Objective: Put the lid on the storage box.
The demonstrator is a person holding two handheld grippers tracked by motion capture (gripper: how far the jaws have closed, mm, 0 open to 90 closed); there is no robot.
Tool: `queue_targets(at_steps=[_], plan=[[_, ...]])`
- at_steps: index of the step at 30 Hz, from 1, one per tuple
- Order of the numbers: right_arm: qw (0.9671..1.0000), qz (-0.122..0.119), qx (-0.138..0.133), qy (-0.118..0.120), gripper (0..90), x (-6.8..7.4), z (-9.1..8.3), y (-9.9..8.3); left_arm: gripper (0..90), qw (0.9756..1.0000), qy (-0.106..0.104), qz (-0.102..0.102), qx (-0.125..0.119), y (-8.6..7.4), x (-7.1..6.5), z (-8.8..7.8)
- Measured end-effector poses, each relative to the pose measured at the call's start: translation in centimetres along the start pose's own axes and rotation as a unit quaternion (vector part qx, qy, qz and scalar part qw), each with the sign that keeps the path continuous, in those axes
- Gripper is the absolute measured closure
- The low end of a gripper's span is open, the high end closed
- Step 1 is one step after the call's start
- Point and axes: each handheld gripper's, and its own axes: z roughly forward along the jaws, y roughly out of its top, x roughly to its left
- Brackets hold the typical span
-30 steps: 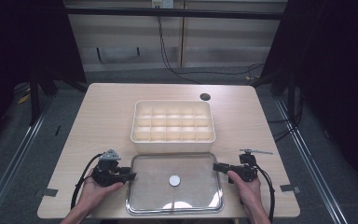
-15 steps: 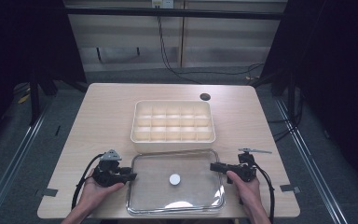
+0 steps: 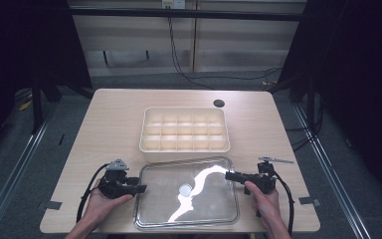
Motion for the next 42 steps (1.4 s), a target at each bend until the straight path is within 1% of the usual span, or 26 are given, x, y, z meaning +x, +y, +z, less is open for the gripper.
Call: queue_targets(at_steps=[1, 2, 3, 5, 6, 8, 11, 12, 14, 15, 16, 19, 23, 24, 25, 27, 28, 29, 30, 31, 32, 34, 35, 37, 39, 42], plan=[[1.0000, -0.003, -0.001, 0.000, 72.2, 0.0, -0.1, 0.0, 46.5, 1.0000, 0.000, 0.000, 0.000, 0.0, 0.0, 0.0], [1.0000, -0.003, -0.003, 0.001, 72.4, 0.1, -0.1, 0.1, 45.1, 0.9999, -0.003, -0.010, -0.002, 0.0, 0.2, -0.1], [1.0000, -0.006, -0.005, 0.003, 72.8, 0.1, -0.2, 0.1, 43.8, 0.9999, -0.006, -0.012, -0.001, 0.0, 0.3, -0.1], [0.9999, -0.008, -0.006, -0.001, 73.6, 0.2, -0.3, 0.1, 40.1, 0.9997, -0.011, -0.023, -0.005, -0.1, 0.5, -0.2], [0.9999, -0.008, -0.006, -0.001, 73.6, 0.2, -0.3, 0.1, 38.2, 0.9997, -0.011, -0.023, -0.005, -0.1, 0.5, -0.2], [0.9999, -0.011, -0.006, -0.002, 73.7, 0.3, -0.2, 0.2, 37.2, 0.9993, -0.018, -0.033, -0.007, -0.1, 0.7, -0.2], [0.9999, -0.014, -0.007, 0.000, 73.8, 0.3, -0.2, 0.2, 36.6, 0.9993, -0.020, -0.030, -0.007, -0.1, 0.8, -0.2], [0.9999, -0.015, -0.007, 0.001, 73.8, 0.3, -0.2, 0.2, 36.5, 0.9992, -0.022, -0.032, -0.008, -0.1, 0.7, -0.2], [0.9998, -0.018, -0.006, 0.000, 73.8, 0.4, -0.2, 0.3, 36.6, 0.9989, -0.033, -0.034, -0.009, 0.0, 0.7, 0.0], [0.9997, -0.022, -0.006, 0.001, 73.8, 0.5, -0.2, 0.3, 36.3, 0.9989, -0.033, -0.034, -0.009, 0.0, 0.7, 0.0], [0.9997, -0.022, -0.006, 0.000, 73.8, 0.6, -0.2, 0.3, 36.1, 0.9987, -0.038, -0.034, -0.008, 0.0, 0.7, 0.0], [0.9997, -0.022, -0.007, 0.000, 73.8, 0.6, -0.2, 0.3, 36.1, 0.9982, -0.042, -0.040, -0.013, 0.0, 0.8, 0.1], [0.9997, -0.023, -0.007, 0.001, 73.8, 0.6, -0.2, 0.4, 35.8, 0.9977, -0.050, -0.044, -0.012, 0.0, 0.9, 0.1], [0.9996, -0.027, -0.007, 0.001, 73.8, 0.6, -0.2, 0.4, 35.5, 0.9970, -0.056, -0.052, -0.015, 0.1, 0.9, 0.2], [0.9996, -0.028, -0.008, 0.001, 73.8, 0.7, -0.2, 0.5, 35.4, 0.9971, -0.054, -0.052, -0.014, 0.1, 0.9, 0.2], [0.9996, -0.028, -0.006, -0.002, 73.6, 0.7, -0.2, 0.5, 35.4, 0.9971, -0.053, -0.052, -0.014, 0.2, 0.9, 0.2], [0.9995, -0.032, -0.002, -0.010, 73.4, 0.8, -0.1, 0.5, 36.3, 0.9967, -0.059, -0.053, -0.014, 0.1, 0.9, 0.2], [0.9995, -0.032, -0.002, -0.010, 73.4, 0.8, -0.1, 0.5, 36.8, 0.9967, -0.059, -0.053, -0.014, 0.1, 0.9, 0.2], [0.9994, -0.031, 0.000, -0.014, 73.3, 0.8, 0.0, 0.5, 36.8, 0.9967, -0.058, -0.053, -0.019, 0.2, 0.9, 0.1], [0.9994, -0.031, -0.001, -0.017, 73.2, 0.7, 0.1, 0.5, 37.7, 0.9964, -0.062, -0.054, -0.022, 0.2, 0.9, 0.0], [0.9993, -0.030, 0.002, -0.024, 72.9, 0.8, 0.2, 0.5, 40.4, 0.9953, -0.071, -0.057, -0.034, 0.2, 1.0, -0.2], [0.9992, -0.030, 0.002, -0.026, 72.8, 0.8, 0.3, 0.6, 42.5, 0.9943, -0.077, -0.059, -0.044, 0.2, 1.0, -0.5], [0.9990, -0.033, 0.005, -0.030, 72.4, 0.9, 0.4, 0.6, 43.6, 0.9941, -0.074, -0.060, -0.051, 0.2, 1.0, -0.6], [0.9988, -0.035, 0.009, -0.032, 72.3, 1.0, 0.5, 0.6, 44.1, 0.9940, -0.071, -0.061, -0.055, 0.2, 1.0, -0.8], [0.9988, -0.038, 0.003, -0.031, 72.3, 1.2, 0.6, 0.7, 45.6, 0.9939, -0.068, -0.062, -0.060, 0.3, 1.1, -1.0], [0.9986, -0.040, 0.002, -0.036, 71.5, 1.3, 0.7, 0.7, 47.8, 0.9938, -0.067, -0.059, -0.066, 0.2, 0.9, -1.5]])
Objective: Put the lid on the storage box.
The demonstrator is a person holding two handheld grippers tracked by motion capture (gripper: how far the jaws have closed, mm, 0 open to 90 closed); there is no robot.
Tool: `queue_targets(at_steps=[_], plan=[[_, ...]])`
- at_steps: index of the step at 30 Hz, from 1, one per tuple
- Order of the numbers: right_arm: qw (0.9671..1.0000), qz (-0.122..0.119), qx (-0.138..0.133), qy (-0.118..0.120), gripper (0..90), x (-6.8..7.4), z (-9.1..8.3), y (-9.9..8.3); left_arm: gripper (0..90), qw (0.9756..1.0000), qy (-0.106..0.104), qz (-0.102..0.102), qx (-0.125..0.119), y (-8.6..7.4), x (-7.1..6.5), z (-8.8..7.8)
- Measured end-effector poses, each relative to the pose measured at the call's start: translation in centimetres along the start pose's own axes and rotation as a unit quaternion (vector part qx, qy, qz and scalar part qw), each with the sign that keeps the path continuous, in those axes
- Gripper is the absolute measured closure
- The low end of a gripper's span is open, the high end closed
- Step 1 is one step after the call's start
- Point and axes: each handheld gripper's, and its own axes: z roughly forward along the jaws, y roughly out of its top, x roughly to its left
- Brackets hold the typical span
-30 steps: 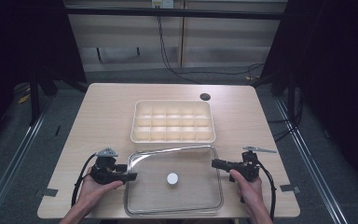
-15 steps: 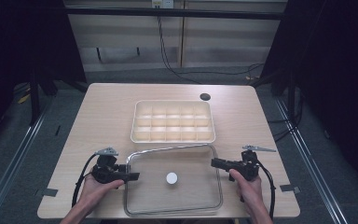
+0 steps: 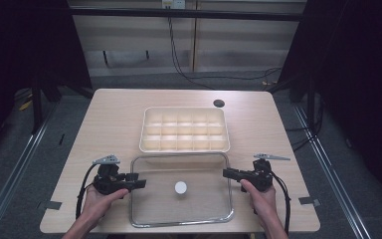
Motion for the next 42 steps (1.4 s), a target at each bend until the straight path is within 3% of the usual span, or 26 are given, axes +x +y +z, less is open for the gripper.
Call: queue_targets(at_steps=[9, 12, 24, 42], plan=[[0.9998, -0.009, -0.015, -0.009, 69.9, 0.7, -0.3, 0.1, 53.9, 0.9997, 0.007, 0.019, -0.014, 0.6, -0.7, -1.0], [0.9995, -0.011, -0.030, -0.010, 70.5, 1.0, -0.5, 0.3, 56.9, 0.9991, 0.008, 0.017, -0.037, 1.0, -1.0, -1.5], [0.9975, -0.018, -0.068, 0.002, 73.8, 2.0, -1.8, 1.0, 65.6, 0.9968, 0.005, 0.030, -0.074, 1.9, -1.9, -3.1], [0.9947, -0.033, -0.097, -0.004, 73.3, 3.2, -3.5, 2.7, 70.1, 0.9942, 0.002, 0.047, -0.097, 3.8, -3.1, -4.0]])
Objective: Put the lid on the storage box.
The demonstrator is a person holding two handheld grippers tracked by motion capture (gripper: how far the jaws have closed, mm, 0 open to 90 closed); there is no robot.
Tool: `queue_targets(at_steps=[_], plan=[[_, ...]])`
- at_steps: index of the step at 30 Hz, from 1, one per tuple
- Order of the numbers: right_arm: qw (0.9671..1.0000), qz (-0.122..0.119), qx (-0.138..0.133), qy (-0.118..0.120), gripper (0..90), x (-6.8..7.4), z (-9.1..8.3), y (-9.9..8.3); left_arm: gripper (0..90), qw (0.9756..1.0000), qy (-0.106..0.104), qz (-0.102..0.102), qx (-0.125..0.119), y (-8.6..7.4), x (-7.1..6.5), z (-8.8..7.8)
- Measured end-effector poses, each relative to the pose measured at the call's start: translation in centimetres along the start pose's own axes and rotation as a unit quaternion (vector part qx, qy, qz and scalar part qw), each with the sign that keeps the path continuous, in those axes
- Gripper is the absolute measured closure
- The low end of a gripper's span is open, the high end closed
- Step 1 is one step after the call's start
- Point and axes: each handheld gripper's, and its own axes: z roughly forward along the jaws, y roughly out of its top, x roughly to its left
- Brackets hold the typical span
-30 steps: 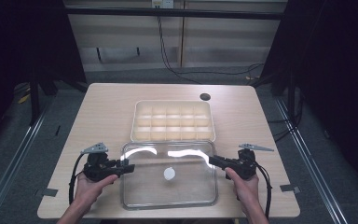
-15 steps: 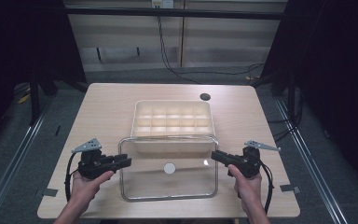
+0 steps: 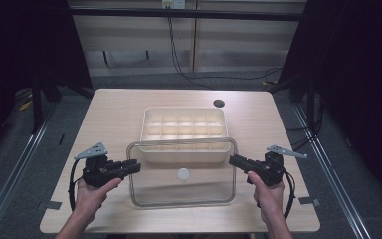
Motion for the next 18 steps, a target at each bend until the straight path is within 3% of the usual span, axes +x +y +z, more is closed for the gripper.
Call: queue_targets(at_steps=[18], plan=[[0.9995, -0.022, -0.019, -0.009, 73.6, 0.9, -0.3, 2.7, 69.3, 0.9999, 0.008, 0.009, -0.008, 2.6, 0.1, -0.1]])
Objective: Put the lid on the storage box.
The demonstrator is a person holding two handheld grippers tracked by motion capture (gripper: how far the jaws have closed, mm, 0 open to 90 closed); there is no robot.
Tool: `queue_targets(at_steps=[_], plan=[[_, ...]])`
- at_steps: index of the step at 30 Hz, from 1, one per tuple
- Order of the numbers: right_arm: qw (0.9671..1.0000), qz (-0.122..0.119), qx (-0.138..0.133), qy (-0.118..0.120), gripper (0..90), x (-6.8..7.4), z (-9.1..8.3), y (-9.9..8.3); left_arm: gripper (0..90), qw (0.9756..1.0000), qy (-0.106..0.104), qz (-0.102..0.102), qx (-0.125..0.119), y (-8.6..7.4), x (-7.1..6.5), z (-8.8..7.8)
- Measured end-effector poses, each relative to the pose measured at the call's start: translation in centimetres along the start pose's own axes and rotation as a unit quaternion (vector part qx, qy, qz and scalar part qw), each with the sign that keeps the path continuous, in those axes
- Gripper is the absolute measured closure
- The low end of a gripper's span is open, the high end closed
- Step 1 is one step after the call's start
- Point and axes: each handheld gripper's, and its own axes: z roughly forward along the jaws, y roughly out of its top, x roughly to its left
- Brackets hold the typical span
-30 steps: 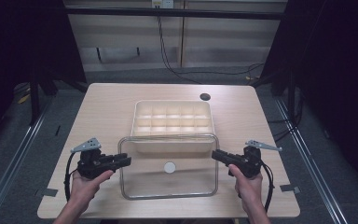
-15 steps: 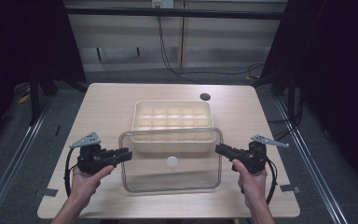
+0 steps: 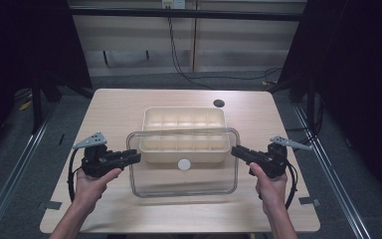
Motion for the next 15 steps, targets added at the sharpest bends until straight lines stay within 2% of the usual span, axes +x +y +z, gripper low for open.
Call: queue_targets(at_steps=[8, 15], plan=[[1.0000, 0.002, -0.007, 0.002, 73.6, -0.1, 0.4, 1.2, 69.1, 1.0000, 0.006, 0.004, -0.003, 1.3, 0.2, 0.0], [0.9999, -0.002, -0.013, 0.006, 73.7, -0.2, 0.8, 3.1, 69.1, 0.9999, 0.009, 0.005, -0.011, 2.8, 0.5, 0.0]])
